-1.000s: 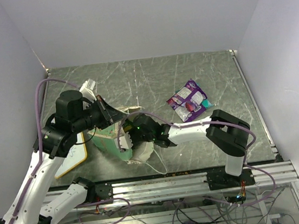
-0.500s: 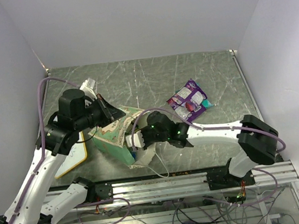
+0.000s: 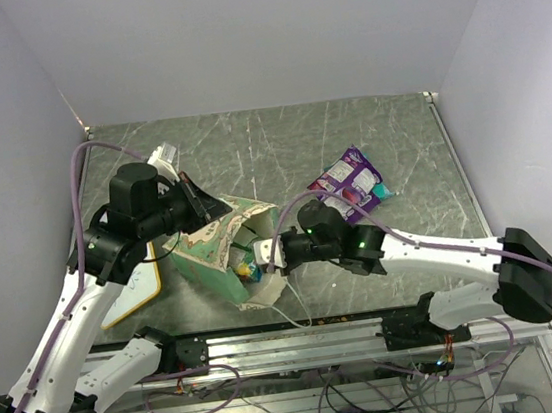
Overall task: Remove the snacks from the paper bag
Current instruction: Take out the snack from the paper bag, then place the snack at the center of the board.
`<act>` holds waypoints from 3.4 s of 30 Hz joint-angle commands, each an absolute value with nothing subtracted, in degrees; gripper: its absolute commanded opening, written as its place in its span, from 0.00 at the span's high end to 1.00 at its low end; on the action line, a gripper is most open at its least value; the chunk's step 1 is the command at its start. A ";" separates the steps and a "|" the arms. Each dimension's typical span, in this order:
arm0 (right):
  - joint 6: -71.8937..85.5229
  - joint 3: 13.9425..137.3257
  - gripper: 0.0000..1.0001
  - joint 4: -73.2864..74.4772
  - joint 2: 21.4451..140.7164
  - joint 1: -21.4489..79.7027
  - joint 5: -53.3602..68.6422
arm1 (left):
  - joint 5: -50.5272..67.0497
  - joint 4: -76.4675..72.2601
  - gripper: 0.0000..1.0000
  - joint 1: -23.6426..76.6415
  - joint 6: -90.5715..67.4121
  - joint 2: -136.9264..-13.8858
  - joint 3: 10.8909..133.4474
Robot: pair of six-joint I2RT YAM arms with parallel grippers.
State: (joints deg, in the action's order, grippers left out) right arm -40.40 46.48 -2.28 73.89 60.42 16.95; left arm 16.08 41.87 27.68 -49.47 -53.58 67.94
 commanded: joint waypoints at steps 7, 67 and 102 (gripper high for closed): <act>-38.90 50.80 1.00 18.03 62.96 60.25 25.60 | 16.42 39.88 0.93 27.51 -48.64 -55.76 69.16; -6.36 61.91 1.00 14.71 94.55 30.68 -26.27 | 13.81 46.32 0.93 26.00 -44.63 -54.46 74.05; -17.66 45.87 0.31 2.69 57.07 49.44 27.15 | 16.30 40.86 0.93 25.88 -45.58 -57.44 71.70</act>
State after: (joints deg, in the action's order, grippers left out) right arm -14.68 43.18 9.93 56.16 48.31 18.22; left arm 16.27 43.05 26.35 -45.50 -56.53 70.76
